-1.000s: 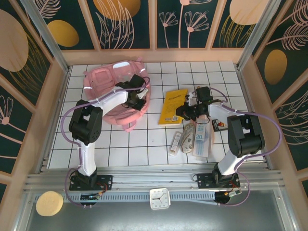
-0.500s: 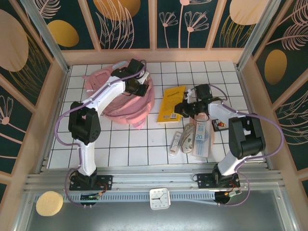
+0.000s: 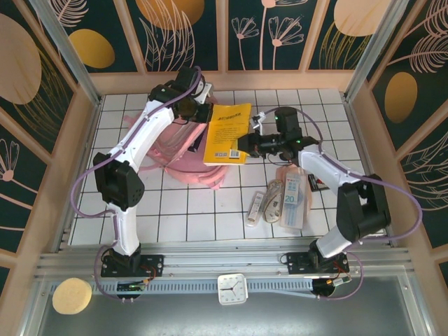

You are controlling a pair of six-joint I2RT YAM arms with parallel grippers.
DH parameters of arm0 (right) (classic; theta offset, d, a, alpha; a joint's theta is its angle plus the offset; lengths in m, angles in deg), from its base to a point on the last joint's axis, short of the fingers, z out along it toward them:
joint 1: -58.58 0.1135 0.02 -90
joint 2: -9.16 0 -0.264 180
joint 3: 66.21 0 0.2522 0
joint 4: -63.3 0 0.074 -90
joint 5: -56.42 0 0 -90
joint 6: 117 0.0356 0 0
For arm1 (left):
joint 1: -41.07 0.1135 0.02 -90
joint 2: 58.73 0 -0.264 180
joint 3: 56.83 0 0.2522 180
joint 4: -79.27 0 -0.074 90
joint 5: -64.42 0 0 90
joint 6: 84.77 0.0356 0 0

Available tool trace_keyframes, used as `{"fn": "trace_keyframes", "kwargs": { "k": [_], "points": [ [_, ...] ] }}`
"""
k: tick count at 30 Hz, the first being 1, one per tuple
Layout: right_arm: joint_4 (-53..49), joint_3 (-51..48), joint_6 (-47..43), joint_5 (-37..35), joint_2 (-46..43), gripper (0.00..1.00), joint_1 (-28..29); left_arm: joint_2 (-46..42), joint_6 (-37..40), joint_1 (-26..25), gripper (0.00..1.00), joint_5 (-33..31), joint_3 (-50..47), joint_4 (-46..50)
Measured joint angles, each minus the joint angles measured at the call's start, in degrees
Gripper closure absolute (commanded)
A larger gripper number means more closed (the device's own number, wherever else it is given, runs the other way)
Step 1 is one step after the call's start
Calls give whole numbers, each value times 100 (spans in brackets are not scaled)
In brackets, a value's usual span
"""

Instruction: Pack the student bag

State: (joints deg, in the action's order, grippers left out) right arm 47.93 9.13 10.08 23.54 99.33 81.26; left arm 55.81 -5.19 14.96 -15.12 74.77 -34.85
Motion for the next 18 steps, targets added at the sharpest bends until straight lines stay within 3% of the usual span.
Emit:
{"fn": "trace_keyframes", "kwargs": {
  "k": [10, 18],
  "points": [
    [1537, -151, 1196, 66, 1355, 100, 240, -24, -136, 39, 100, -7, 354, 243],
    [1458, -243, 1215, 70, 1447, 100, 334, -24, -238, 39, 100, -190, 592, 470]
  ]
}}
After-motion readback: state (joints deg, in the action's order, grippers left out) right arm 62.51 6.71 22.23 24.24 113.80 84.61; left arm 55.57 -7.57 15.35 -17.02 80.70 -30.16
